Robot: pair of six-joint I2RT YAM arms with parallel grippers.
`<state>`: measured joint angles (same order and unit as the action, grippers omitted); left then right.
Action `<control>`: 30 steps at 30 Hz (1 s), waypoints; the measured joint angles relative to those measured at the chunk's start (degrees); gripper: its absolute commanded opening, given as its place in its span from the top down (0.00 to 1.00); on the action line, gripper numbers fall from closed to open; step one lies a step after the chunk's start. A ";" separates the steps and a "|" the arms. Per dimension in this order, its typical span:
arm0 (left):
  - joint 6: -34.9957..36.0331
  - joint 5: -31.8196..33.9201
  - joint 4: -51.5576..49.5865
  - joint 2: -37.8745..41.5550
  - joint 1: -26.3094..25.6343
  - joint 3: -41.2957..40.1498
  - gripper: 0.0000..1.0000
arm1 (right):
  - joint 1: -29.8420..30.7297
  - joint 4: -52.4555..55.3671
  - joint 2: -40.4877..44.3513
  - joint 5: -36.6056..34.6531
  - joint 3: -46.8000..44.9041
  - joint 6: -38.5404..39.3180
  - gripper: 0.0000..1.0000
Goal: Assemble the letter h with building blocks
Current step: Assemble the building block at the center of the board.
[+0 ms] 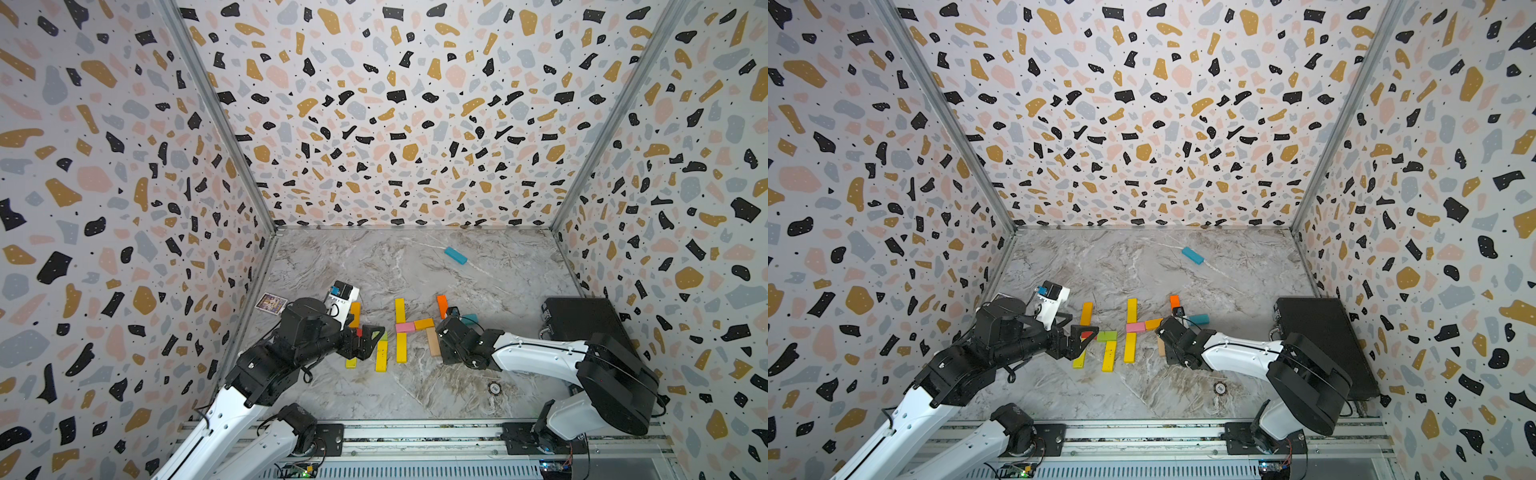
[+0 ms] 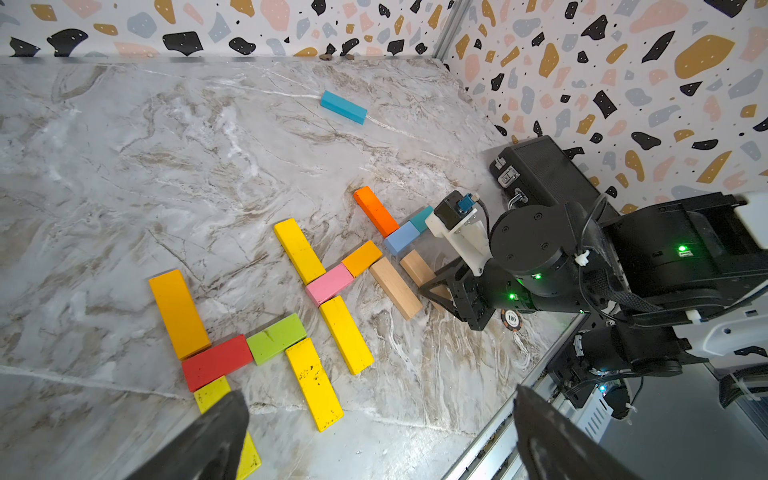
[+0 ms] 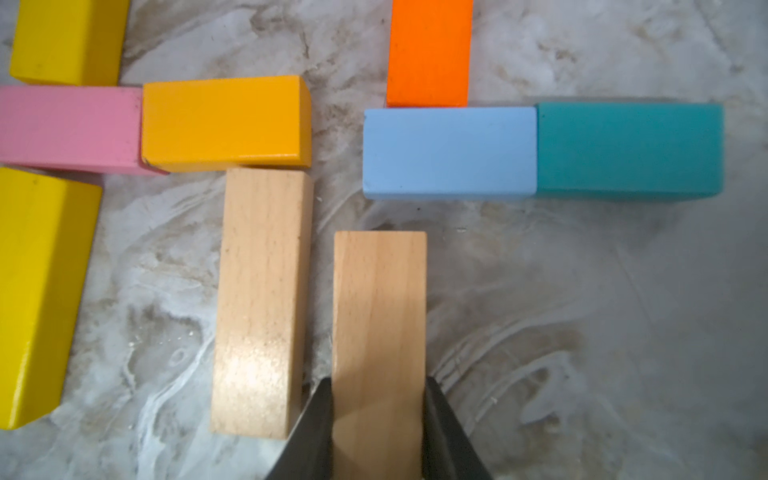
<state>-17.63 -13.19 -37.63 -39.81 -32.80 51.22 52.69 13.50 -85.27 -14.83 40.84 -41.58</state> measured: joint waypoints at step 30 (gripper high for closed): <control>0.00 0.00 -0.02 -0.13 0.02 0.00 0.01 | 0.00 -0.28 -3.93 -2.62 1.66 -1.07 0.83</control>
<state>-17.63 -13.19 -37.65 -39.94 -32.77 51.22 52.69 13.21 -89.21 -17.45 42.50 -42.65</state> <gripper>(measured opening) 0.988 0.327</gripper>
